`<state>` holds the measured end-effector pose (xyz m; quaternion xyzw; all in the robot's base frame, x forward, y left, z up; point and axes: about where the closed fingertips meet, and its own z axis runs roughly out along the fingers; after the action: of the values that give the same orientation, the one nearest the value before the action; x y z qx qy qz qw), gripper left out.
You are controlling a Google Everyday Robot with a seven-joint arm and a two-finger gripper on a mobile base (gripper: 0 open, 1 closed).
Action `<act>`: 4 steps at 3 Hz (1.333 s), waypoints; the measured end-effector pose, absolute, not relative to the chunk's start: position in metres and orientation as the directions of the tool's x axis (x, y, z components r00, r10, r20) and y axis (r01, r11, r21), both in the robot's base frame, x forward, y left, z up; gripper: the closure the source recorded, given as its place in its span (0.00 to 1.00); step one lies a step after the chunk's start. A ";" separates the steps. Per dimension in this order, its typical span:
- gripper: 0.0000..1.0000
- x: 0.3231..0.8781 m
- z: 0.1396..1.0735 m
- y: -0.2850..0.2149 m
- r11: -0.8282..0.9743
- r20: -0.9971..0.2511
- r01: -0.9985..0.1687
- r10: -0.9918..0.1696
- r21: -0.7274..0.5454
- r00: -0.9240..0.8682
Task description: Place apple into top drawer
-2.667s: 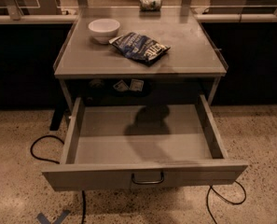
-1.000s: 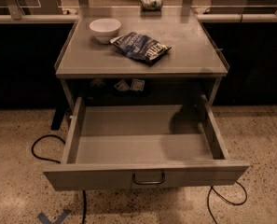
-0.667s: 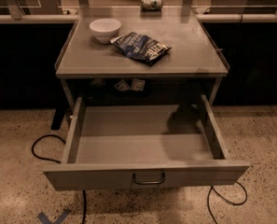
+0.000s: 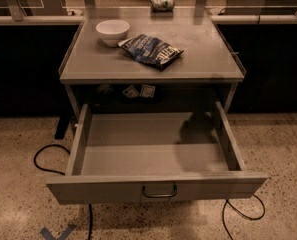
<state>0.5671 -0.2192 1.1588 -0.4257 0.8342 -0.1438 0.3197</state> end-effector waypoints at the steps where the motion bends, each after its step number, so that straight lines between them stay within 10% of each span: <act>1: 1.00 0.547 1.136 -0.213 0.659 -0.486 -0.611 -0.746 -0.439 -0.455; 4: 1.00 0.495 1.095 -0.170 0.731 -0.582 -0.617 -0.647 -0.291 -0.492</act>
Offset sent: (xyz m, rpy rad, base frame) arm -0.1284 0.0997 -0.2132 0.3476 0.3308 -0.0471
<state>0.4952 -0.1703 1.0951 -0.3661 0.8636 -0.0219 0.3461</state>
